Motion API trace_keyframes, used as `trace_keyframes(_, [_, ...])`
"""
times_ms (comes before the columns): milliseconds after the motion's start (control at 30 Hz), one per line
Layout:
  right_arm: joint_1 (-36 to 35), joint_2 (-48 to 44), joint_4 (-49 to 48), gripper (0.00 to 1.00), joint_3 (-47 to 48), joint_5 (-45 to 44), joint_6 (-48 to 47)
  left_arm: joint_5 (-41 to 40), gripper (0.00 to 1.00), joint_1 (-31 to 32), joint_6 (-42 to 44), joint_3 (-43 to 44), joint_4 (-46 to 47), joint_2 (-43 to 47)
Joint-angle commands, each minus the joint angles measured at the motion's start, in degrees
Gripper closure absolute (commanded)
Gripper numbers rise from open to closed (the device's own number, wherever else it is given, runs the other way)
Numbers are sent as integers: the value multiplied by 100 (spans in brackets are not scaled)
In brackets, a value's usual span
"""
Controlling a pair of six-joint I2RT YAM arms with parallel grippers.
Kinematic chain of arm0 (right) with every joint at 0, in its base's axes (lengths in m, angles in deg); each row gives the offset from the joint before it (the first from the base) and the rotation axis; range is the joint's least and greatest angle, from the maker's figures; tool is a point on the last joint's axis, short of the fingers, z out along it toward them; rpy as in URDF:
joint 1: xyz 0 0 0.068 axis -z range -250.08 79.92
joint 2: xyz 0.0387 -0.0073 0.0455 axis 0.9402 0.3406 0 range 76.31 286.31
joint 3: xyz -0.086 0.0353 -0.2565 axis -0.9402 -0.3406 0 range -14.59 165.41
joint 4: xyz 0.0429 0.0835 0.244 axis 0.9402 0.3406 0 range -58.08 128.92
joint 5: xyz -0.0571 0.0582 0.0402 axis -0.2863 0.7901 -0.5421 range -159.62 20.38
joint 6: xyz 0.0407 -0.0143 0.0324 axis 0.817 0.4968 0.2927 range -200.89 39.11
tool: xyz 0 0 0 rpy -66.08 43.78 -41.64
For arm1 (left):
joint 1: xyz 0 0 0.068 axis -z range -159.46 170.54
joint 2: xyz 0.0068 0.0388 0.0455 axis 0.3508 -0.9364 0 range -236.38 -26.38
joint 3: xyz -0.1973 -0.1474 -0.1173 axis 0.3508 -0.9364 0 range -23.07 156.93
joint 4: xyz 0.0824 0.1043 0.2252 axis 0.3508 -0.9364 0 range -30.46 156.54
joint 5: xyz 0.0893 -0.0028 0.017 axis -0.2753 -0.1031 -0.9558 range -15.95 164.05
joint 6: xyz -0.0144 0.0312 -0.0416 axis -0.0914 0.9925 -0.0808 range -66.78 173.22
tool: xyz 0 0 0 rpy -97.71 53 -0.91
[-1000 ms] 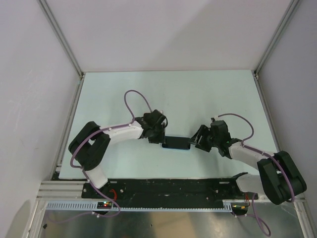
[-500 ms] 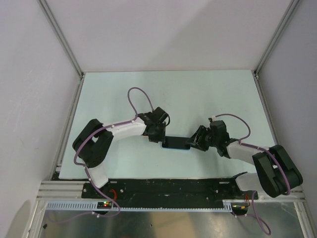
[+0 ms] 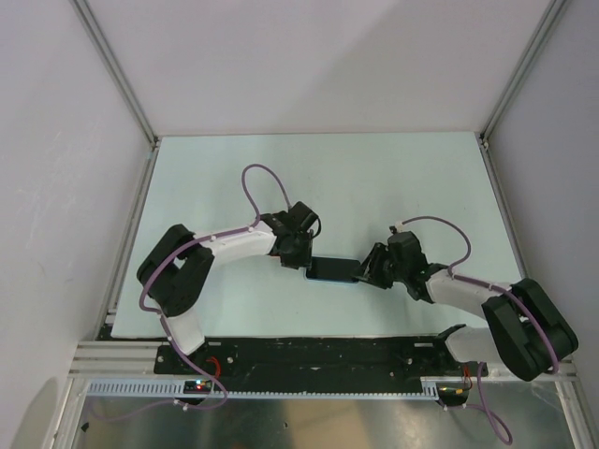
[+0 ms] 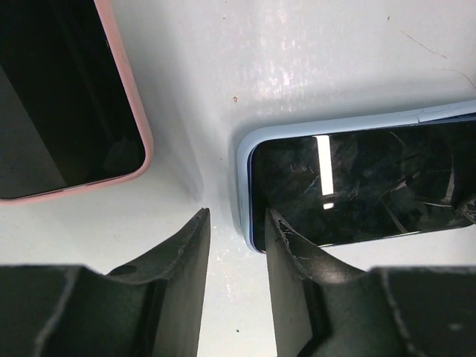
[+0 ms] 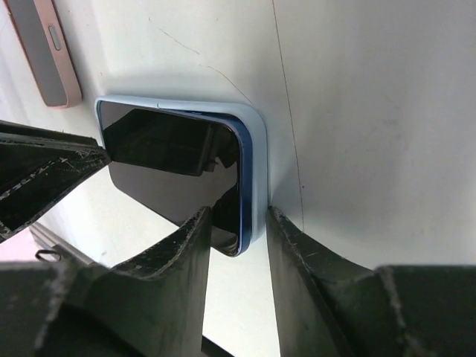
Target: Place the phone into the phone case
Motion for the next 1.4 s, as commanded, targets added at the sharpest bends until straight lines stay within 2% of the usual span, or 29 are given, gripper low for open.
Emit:
trace_keyframes(0, [-293, -118, 412, 63, 186, -654, -18, -52, 60, -35, 205, -24, -204, 162])
trace_keyframes(300, [-757, 66, 892, 77, 299, -1303, 95, -57, 61, -29, 284, -80, -201, 250])
trace_keyframes(833, [-1420, 864, 1695, 87, 548, -1841, 241, -130, 63, 138, 92, -188, -131, 232])
trace_keyframes(1167, [-1961, 1731, 2426, 99, 1077, -2066, 357, -115, 63, 272, -29, -299, 93, 194])
trace_keyframes(1367, [-2250, 2318, 2686, 100, 1340, -2104, 425, -139, 63, 310, -57, -373, 155, 230])
